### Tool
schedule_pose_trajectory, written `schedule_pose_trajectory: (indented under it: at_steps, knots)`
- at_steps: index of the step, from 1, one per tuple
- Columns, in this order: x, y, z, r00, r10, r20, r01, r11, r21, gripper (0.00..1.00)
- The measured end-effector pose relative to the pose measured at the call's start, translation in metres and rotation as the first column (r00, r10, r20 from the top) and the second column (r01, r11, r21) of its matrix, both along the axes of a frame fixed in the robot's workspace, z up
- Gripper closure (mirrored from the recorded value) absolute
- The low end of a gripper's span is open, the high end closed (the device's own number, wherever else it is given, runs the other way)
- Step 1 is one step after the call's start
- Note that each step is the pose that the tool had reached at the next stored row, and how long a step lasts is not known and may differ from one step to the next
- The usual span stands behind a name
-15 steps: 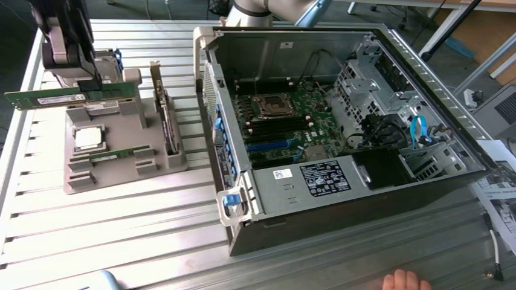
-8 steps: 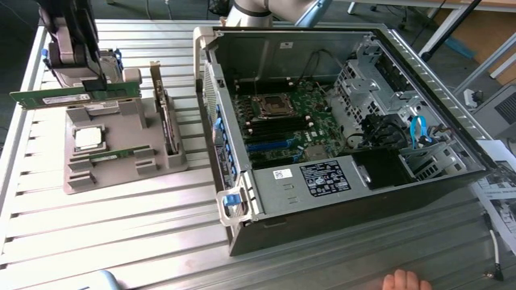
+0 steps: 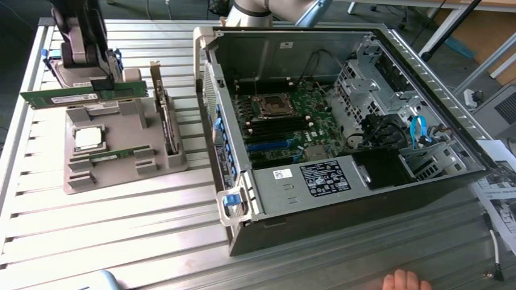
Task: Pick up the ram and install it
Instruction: 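Pick up the ram and move it above insertion slot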
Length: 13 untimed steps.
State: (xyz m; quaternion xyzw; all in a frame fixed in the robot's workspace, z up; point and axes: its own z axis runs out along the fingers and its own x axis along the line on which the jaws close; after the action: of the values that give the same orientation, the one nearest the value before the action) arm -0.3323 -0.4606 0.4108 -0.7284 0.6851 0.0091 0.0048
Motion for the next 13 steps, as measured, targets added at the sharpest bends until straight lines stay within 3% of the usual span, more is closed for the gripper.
schedule_pose_trajectory:
  at_steps: [13]
  knots:
    - [0.026, 0.0000, 0.0000, 1.0000, 0.000, 0.0000, 0.000, 1.0000, 0.0000, 0.88]
